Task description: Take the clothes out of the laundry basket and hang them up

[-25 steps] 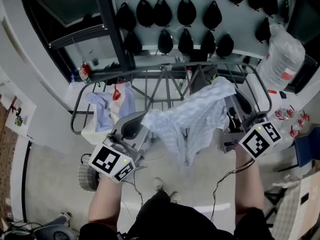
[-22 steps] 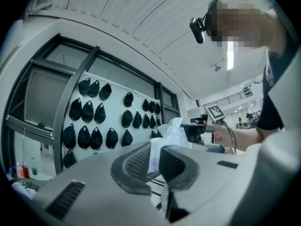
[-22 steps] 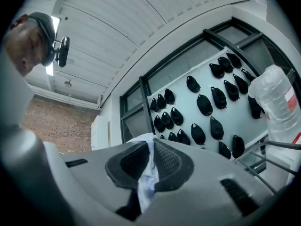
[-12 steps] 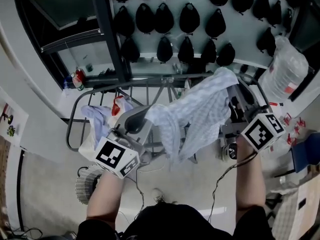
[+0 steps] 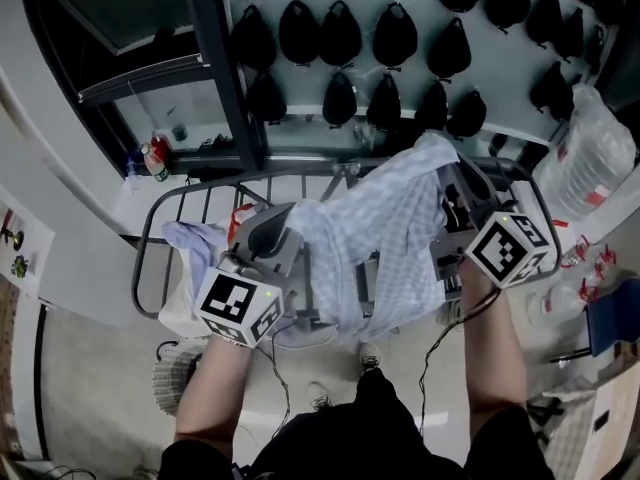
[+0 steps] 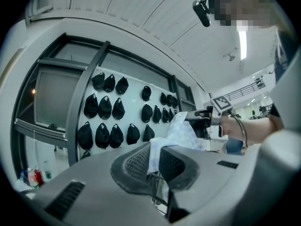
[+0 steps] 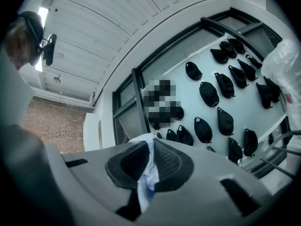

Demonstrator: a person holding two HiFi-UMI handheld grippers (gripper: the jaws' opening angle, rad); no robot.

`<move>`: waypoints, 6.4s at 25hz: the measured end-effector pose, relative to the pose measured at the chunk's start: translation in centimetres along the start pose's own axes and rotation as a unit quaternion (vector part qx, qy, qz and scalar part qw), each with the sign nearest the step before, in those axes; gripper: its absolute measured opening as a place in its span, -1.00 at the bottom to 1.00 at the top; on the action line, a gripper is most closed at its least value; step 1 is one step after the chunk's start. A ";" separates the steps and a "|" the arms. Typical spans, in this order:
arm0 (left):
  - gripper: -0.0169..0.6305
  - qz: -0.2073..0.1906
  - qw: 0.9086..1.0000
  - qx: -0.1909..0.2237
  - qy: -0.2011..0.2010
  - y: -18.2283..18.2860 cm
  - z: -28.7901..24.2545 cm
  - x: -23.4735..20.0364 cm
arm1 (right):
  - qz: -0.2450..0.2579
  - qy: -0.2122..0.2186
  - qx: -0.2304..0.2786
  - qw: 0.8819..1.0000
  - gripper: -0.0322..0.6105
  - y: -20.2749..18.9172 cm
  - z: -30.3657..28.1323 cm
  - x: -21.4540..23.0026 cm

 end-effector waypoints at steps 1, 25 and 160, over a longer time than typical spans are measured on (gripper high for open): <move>-0.90 0.002 1.000 -0.005 0.007 -0.5 -0.6 -0.5 | -0.003 0.003 -0.005 1.000 -0.83 -0.5 -0.8 0.6; -0.90 0.048 0.977 -0.132 0.159 -13.7 -10.3 -7.9 | -0.086 0.064 -0.155 0.982 -0.83 -15.5 -14.7 13.8; -0.92 0.049 0.986 -0.155 0.035 -14.4 8.6 1.6 | 0.067 0.049 -0.306 0.949 -0.88 -24.2 0.5 -4.6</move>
Point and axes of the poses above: the fingertips, and each gripper's own axes: z backward along the fingers, x to its right, y out of its top, the point moved 3 cm from there along z, backward along the fingers, and after that the axes turned 2 degrees about -z, right-handed, at the moved point
